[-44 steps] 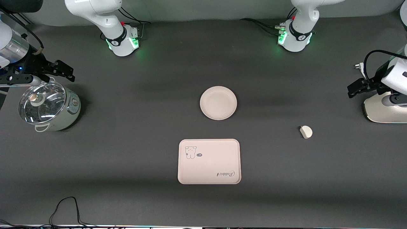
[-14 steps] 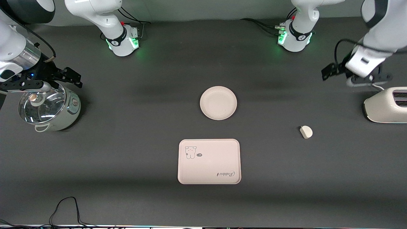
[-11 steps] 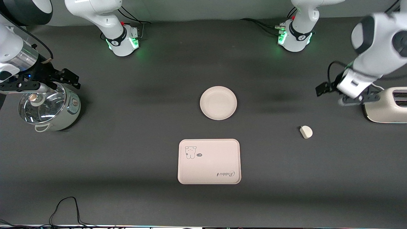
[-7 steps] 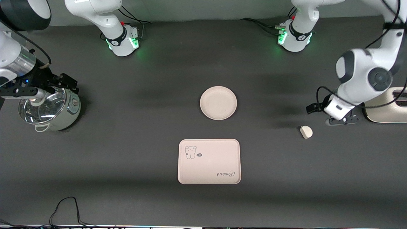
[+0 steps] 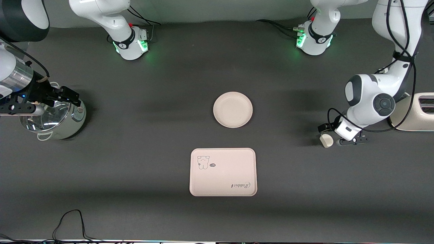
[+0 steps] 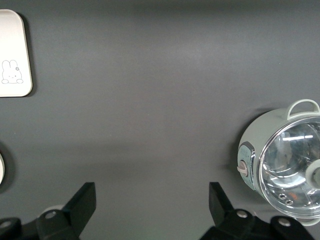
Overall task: Place bun in plate and plate on tray
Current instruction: 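Reach the left gripper down to the white bun and grasp it, then lift the bun with the left gripper while the right gripper approaches the plate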
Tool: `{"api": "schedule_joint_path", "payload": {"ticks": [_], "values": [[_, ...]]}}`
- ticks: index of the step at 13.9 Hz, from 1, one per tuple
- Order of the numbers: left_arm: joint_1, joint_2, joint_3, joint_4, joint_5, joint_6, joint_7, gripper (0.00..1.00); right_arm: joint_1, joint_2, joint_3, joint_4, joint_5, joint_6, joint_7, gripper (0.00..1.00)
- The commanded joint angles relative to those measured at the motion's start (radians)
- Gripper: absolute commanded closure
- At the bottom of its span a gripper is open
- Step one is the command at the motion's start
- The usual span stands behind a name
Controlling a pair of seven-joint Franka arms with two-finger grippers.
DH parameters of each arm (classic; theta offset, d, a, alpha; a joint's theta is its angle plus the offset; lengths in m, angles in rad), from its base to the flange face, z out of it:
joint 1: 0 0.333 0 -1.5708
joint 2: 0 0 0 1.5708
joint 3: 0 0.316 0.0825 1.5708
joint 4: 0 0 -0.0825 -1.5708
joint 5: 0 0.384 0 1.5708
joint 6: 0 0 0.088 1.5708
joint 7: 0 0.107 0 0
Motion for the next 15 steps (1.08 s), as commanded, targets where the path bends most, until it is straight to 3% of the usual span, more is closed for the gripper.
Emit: {"api": "schedule_joint_path", "payload": {"ticks": [1,5,6,8,9,13,15], "values": [[-0.003,0.086,0.0,0.063,-0.009,0.033,-0.012,0.02,0.003,0.014,-0.005,0.03,0.003,-0.022,0.009,0.0],[-0.002,0.16,0.0,0.129,-0.01,0.036,-0.011,0.04,0.003,0.012,-0.005,0.03,0.004,-0.022,0.009,0.0],[-0.001,0.16,0.0,0.131,-0.009,0.034,-0.012,0.12,0.003,0.012,-0.005,0.036,0.004,-0.022,0.009,0.0],[-0.002,0.16,0.0,0.13,-0.009,0.034,-0.011,0.8,0.001,0.023,-0.005,0.042,0.004,-0.022,0.009,0.0],[-0.001,0.158,0.0,0.13,-0.009,0.031,-0.009,0.94,0.001,0.029,-0.005,0.045,0.004,-0.022,0.009,0.0],[0.002,0.105,0.0,0.13,-0.009,-0.009,-0.006,0.95,0.009,0.017,-0.003,0.048,0.004,-0.058,0.003,0.0],[0.001,0.021,0.0,0.148,-0.009,-0.169,-0.003,0.94,0.007,0.032,-0.003,0.07,0.003,-0.077,-0.002,0.0]]}}
